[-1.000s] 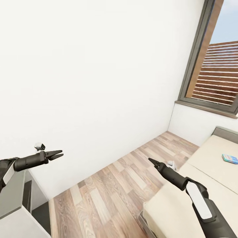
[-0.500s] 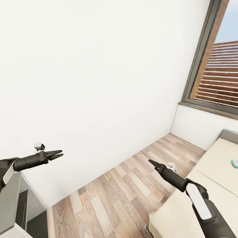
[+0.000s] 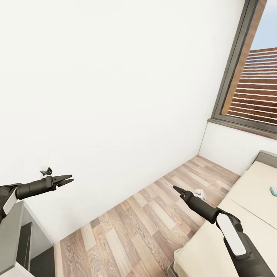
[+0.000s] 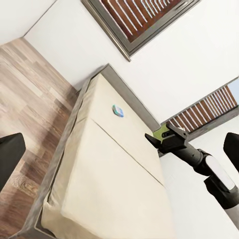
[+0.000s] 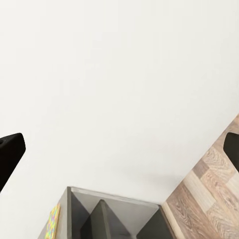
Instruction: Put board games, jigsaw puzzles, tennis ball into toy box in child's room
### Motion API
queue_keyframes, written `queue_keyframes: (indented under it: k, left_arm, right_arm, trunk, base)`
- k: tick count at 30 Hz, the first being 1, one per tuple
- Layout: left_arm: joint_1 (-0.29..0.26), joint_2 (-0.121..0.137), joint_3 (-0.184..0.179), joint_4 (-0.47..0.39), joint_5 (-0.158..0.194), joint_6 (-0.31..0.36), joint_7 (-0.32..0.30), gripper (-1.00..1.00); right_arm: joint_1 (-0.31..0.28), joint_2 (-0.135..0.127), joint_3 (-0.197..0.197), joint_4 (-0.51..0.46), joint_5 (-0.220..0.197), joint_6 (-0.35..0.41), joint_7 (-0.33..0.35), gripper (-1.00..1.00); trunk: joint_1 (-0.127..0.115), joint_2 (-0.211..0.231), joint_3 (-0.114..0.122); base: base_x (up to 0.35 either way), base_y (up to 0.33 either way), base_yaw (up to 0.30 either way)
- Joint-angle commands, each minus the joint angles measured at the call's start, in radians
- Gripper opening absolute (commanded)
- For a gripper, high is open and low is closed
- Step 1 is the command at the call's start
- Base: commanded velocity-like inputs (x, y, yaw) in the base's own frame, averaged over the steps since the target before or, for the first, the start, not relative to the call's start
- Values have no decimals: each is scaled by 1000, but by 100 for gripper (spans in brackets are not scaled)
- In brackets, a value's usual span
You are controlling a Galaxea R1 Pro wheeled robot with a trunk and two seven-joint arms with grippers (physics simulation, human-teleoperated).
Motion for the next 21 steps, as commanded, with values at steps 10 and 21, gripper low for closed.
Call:
queue_keyframes:
  k: [10, 21]
  left_arm:
    - [-1, 1, 0, 0, 1, 11, -4, 100]
    - [-1, 1, 1, 1, 1, 10, -4, 100]
  right_arm:
    - [-1, 1, -2, 0, -2, 6, 1, 100]
    - [-1, 1, -4, 1, -3, 5, 0, 100]
  trunk:
    - [1, -2, -2]
    - [1, -2, -2]
  base:
    - [0, 0, 0]
    - [-62, 0, 0]
